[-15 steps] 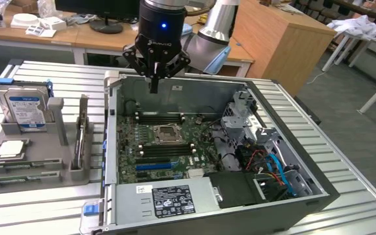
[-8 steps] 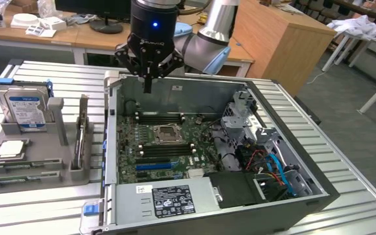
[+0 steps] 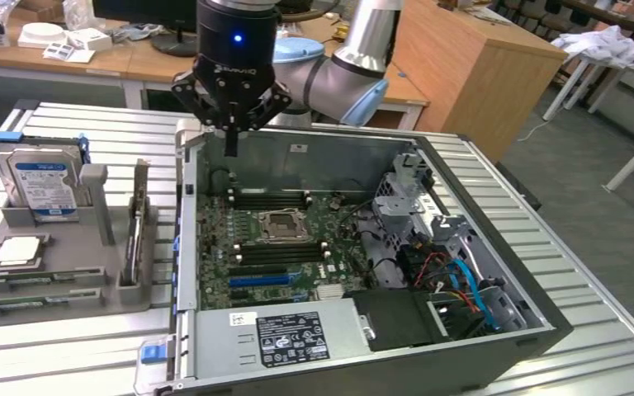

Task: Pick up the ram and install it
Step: 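Reach for the ram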

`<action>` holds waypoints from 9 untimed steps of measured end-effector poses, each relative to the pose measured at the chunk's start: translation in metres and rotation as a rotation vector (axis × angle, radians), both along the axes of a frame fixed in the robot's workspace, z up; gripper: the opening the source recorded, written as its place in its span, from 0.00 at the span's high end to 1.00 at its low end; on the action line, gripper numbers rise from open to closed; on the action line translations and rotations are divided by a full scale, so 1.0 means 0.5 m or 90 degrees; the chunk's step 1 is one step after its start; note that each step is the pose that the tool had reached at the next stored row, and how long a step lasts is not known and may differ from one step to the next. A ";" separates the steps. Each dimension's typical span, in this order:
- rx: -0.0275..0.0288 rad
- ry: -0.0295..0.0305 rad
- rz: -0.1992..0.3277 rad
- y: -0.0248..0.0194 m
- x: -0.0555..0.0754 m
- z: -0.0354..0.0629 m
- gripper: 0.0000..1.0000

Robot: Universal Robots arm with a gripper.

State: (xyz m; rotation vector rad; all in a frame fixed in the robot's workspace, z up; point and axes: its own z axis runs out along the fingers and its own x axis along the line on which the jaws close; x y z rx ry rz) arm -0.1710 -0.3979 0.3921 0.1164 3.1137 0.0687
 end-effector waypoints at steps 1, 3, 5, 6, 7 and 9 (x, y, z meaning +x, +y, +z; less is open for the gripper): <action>0.0000 0.0000 0.000 0.0002 -0.006 0.000 0.89; 0.0001 0.0000 0.000 0.0009 -0.018 -0.001 0.89; 0.0001 0.0000 0.000 0.0022 -0.031 -0.001 0.89; 0.0001 0.0000 0.000 0.0028 -0.037 -0.001 0.89; 0.0001 0.0000 0.000 0.0033 -0.043 -0.001 0.89; 0.0000 0.0000 0.000 0.0043 -0.056 -0.002 0.89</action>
